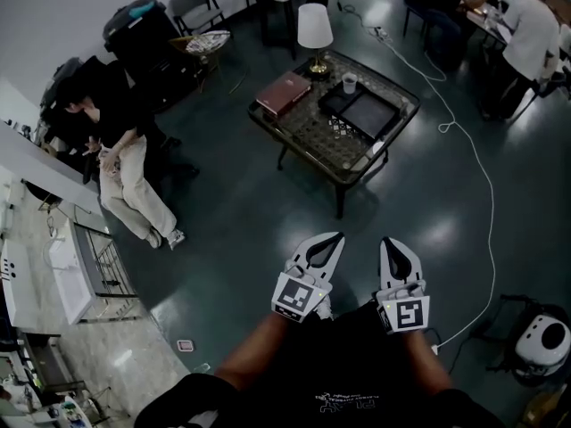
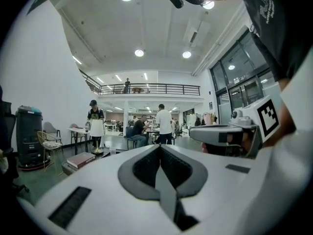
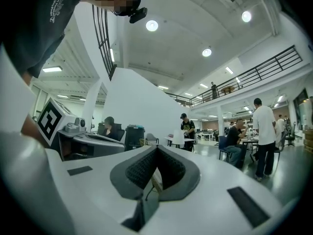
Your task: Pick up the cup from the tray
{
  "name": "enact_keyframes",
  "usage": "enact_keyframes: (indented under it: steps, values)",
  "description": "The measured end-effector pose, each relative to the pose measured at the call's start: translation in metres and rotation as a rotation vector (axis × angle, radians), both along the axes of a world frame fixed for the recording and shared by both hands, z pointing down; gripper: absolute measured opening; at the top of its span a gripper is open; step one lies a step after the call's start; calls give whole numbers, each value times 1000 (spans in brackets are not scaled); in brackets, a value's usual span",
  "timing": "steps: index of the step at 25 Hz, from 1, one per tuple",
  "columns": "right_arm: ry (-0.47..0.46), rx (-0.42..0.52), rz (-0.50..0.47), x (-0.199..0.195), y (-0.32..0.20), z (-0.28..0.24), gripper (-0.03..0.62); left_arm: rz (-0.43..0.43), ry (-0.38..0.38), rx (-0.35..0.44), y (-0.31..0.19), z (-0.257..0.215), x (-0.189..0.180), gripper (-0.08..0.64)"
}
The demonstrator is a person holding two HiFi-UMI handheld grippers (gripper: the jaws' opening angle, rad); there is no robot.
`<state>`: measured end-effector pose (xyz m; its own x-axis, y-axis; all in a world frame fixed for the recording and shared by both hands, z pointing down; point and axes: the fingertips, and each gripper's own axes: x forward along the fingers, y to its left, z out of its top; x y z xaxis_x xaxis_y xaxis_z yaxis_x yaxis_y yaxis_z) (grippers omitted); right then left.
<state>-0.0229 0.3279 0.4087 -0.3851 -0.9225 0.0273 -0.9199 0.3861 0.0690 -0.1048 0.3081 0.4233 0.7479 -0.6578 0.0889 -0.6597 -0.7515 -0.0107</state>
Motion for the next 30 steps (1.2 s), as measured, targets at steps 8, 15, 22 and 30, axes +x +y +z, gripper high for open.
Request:
enact_keyframes:
  steps: [8,15,22,30]
  values:
    - [-5,-34,23,4,-8,9,3,8,-11,-19,-6,8,1,9]
    - [-28,-24,-12,13,-35,12,3,-29,-28,-30,-33,8,6,9]
    - [-78,-38,-42,28,-72,13,3,-41,-43,-14,-66,6,26,9]
    - [-63,-39,-50,45,-96,12,3,-58,-65,-18,-88,9,38,9]
